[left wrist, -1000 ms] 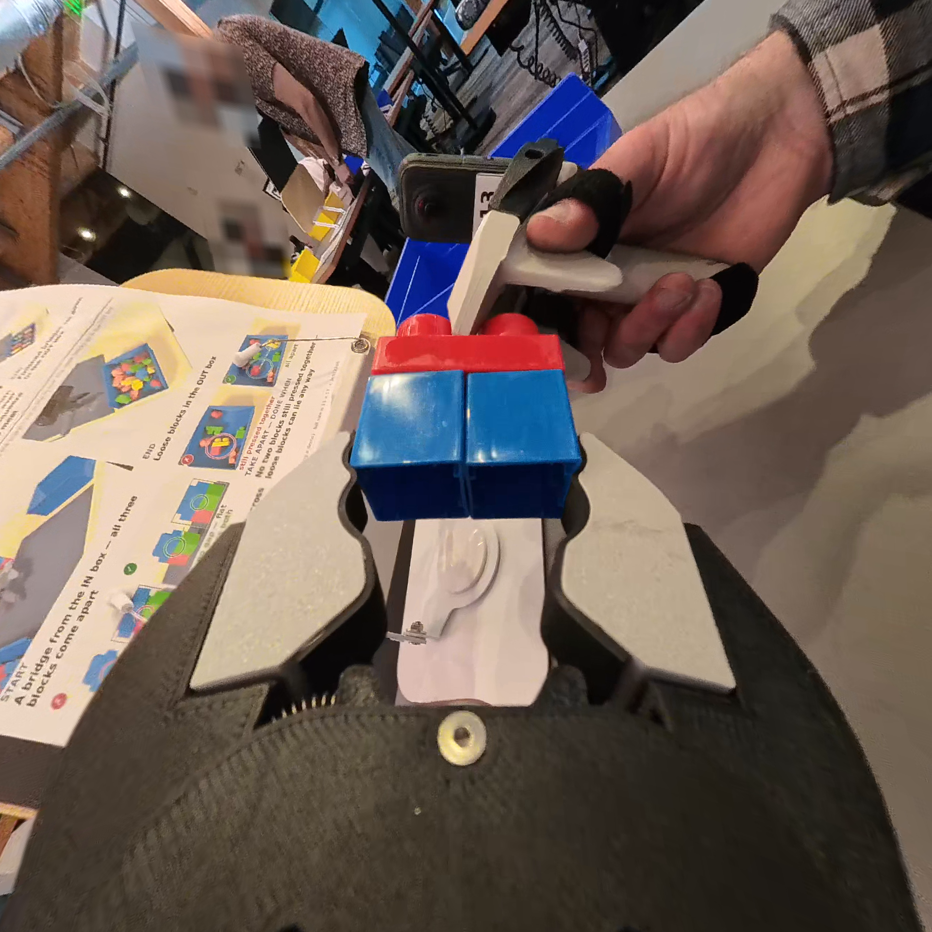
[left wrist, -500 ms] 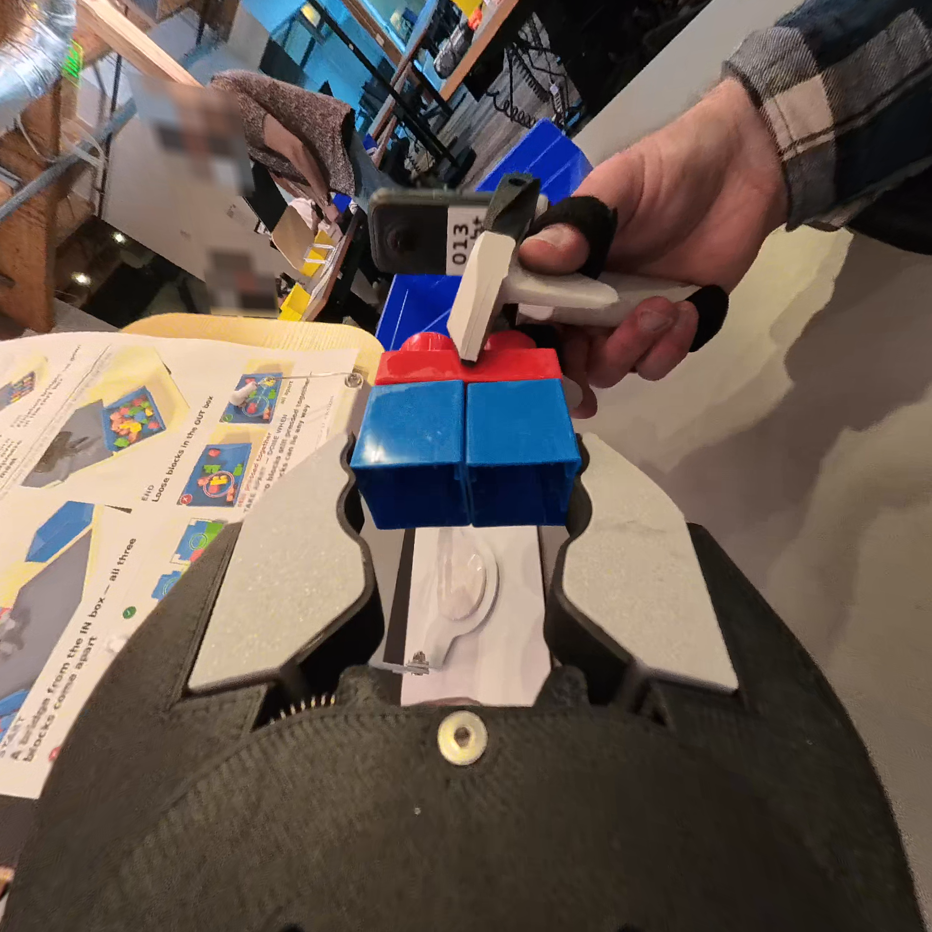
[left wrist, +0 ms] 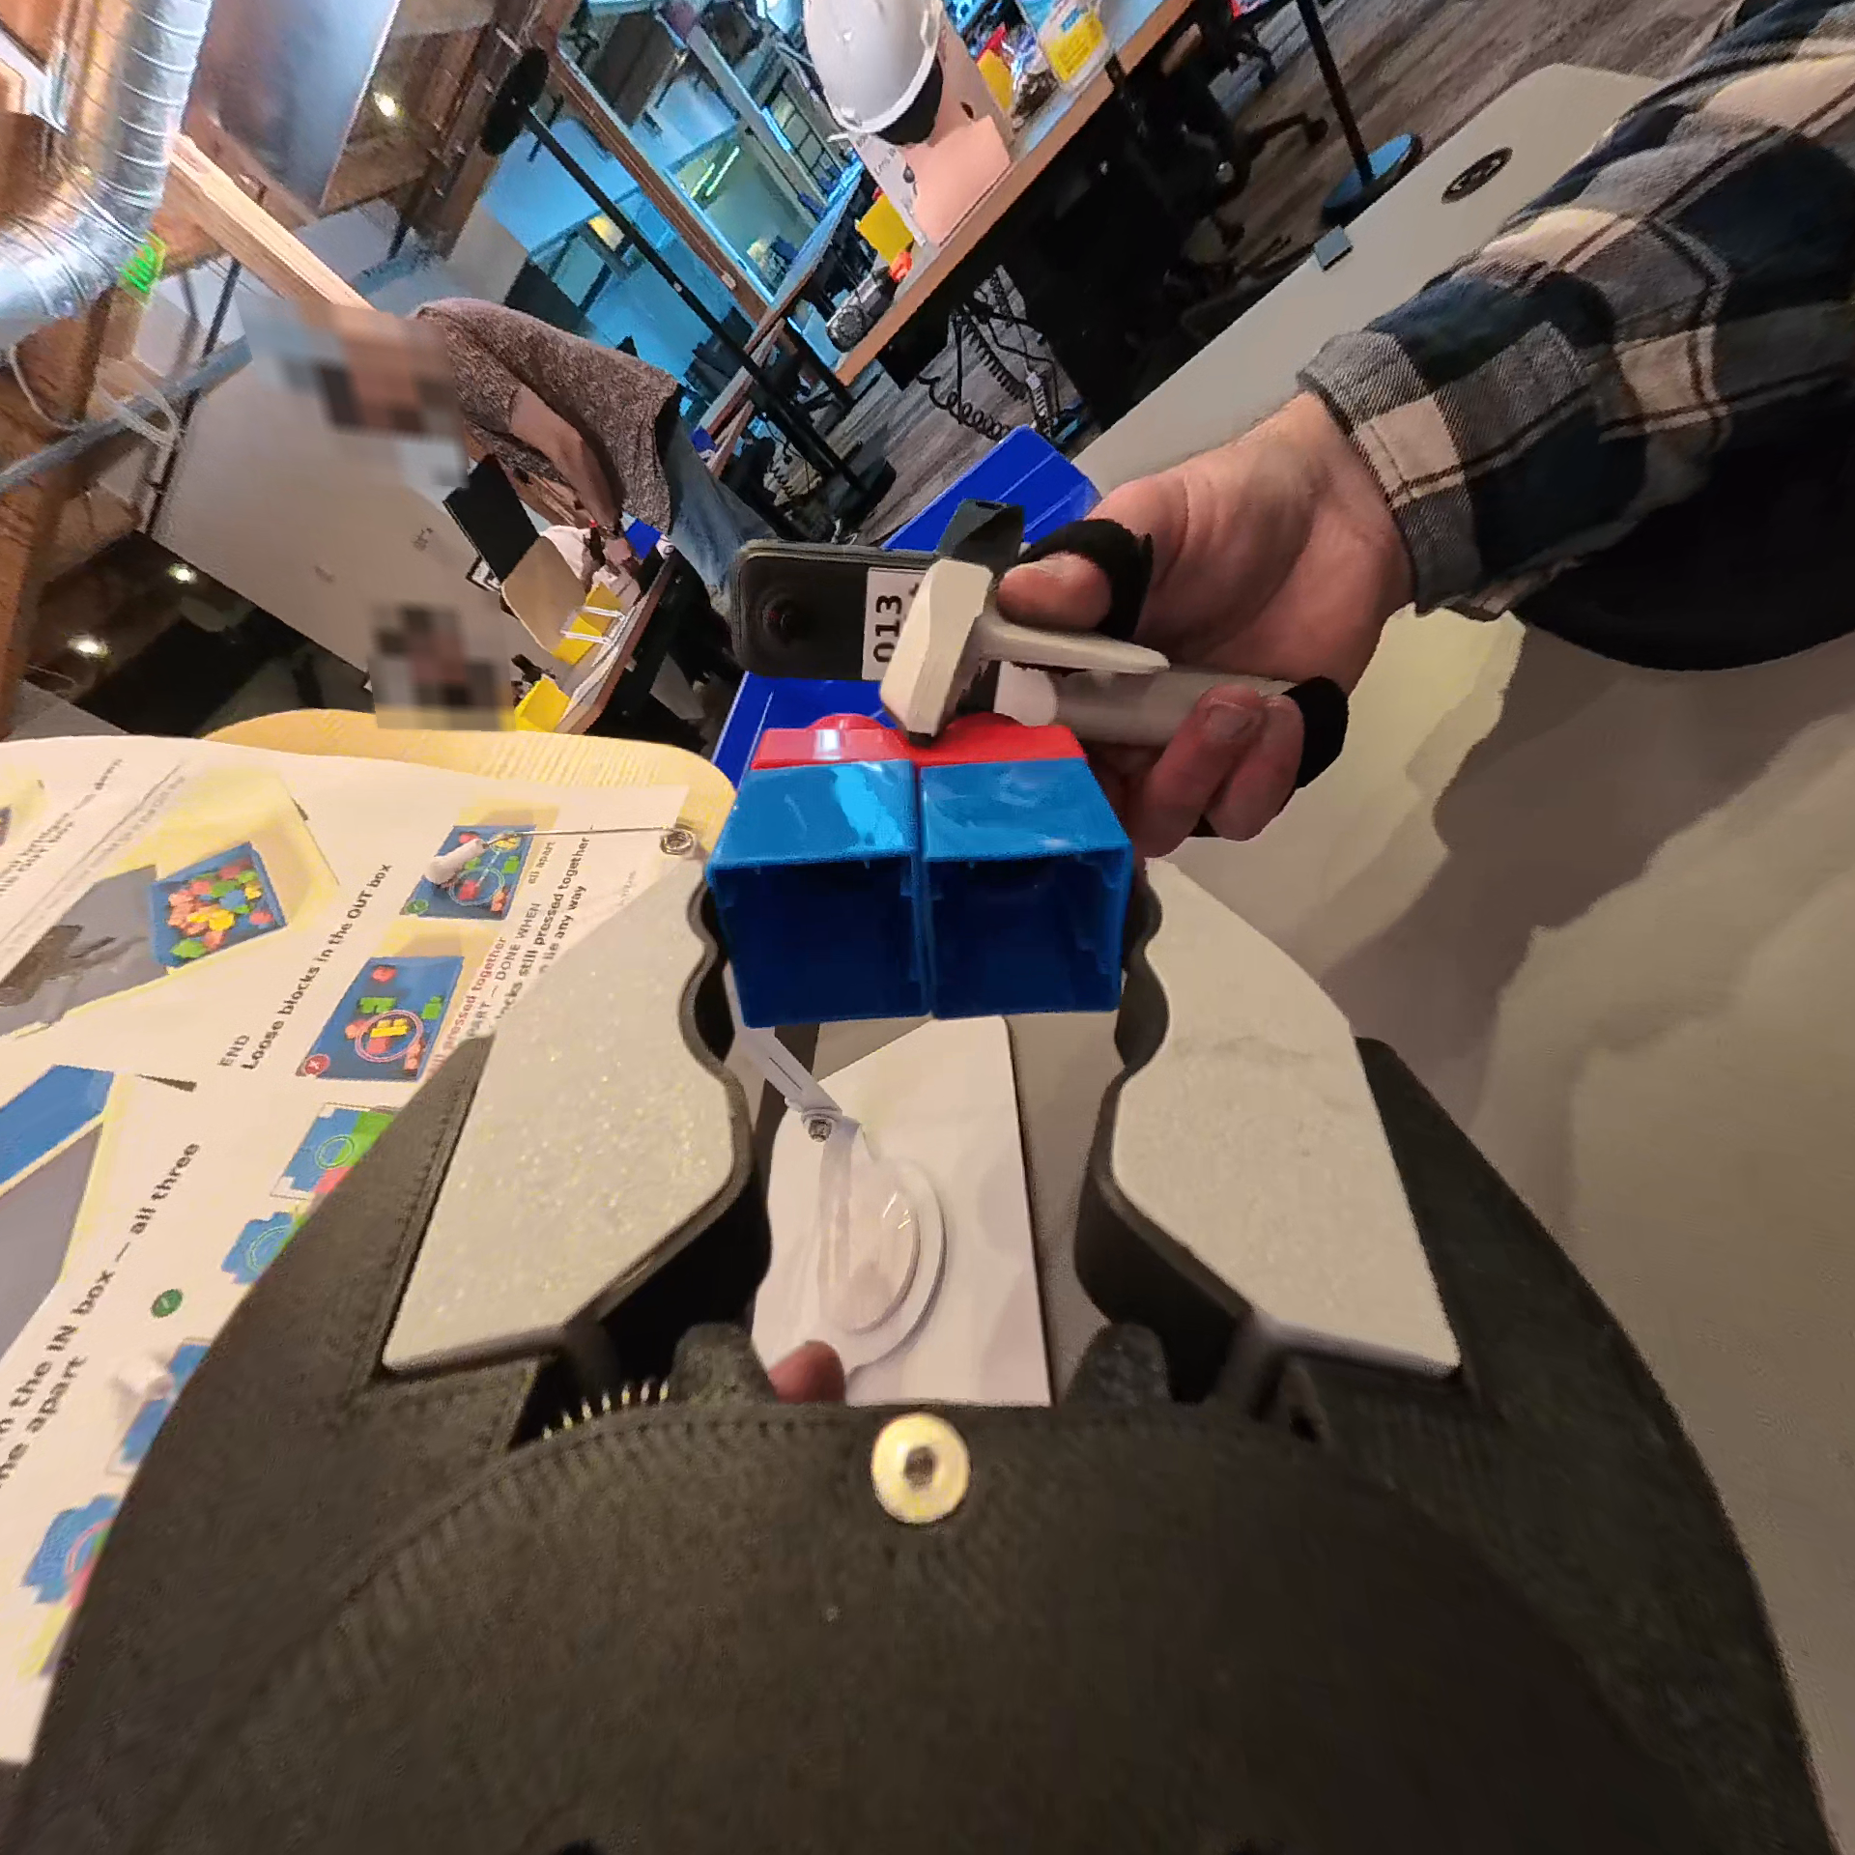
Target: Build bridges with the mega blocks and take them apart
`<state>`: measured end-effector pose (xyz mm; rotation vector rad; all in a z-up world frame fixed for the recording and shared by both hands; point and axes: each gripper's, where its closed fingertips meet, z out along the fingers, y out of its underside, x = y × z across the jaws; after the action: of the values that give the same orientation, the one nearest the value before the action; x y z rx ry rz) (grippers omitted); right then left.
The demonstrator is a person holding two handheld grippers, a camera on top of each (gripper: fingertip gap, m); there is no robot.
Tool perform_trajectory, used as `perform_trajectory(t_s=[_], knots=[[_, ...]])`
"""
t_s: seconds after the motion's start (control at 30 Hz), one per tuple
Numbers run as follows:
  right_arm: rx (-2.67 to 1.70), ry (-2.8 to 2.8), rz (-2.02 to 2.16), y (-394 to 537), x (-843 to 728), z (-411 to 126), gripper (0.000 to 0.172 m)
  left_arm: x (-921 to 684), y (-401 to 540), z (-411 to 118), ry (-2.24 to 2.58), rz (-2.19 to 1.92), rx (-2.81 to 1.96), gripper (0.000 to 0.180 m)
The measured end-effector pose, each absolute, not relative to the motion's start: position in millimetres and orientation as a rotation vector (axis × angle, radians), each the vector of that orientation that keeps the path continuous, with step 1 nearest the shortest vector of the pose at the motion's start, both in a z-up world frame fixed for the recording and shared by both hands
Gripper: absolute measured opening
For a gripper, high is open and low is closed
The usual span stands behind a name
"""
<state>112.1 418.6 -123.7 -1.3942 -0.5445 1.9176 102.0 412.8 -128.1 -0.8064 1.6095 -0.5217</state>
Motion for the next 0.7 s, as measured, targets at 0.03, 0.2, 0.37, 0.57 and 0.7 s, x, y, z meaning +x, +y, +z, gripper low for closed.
perform_trajectory(t_s=[0.03, 0.2, 0.37, 0.57, 0.7], knots=[[-1.399, -0.543, 1.906, 419.3, 111.3, -124.5, 0.034, 103.2, 413.3, -129.8, 1.615, -0.52, -0.815, 0.075], [-1.408, -0.58, 1.889, 414.8, 105.7, -124.1, 0.034, 113.1, 410.1, -139.2, 1.643, -0.484, -0.829, 0.085], [-1.385, -0.554, 1.895, 416.2, 107.6, -121.0, 0.033, 114.1, 411.4, -135.7, 1.623, -0.445, -0.803, 0.086], [-1.356, -0.517, 1.89, 420.1, 113.4, -117.8, 0.034, 110.3, 413.3, -122.2, 1.563, -0.413, -0.77, 0.081], [-1.362, -0.521, 1.875, 420.7, 114.8, -118.5, 0.033, 110.9, 414.0, -121.9, 1.562, -0.396, -0.775, 0.075]])
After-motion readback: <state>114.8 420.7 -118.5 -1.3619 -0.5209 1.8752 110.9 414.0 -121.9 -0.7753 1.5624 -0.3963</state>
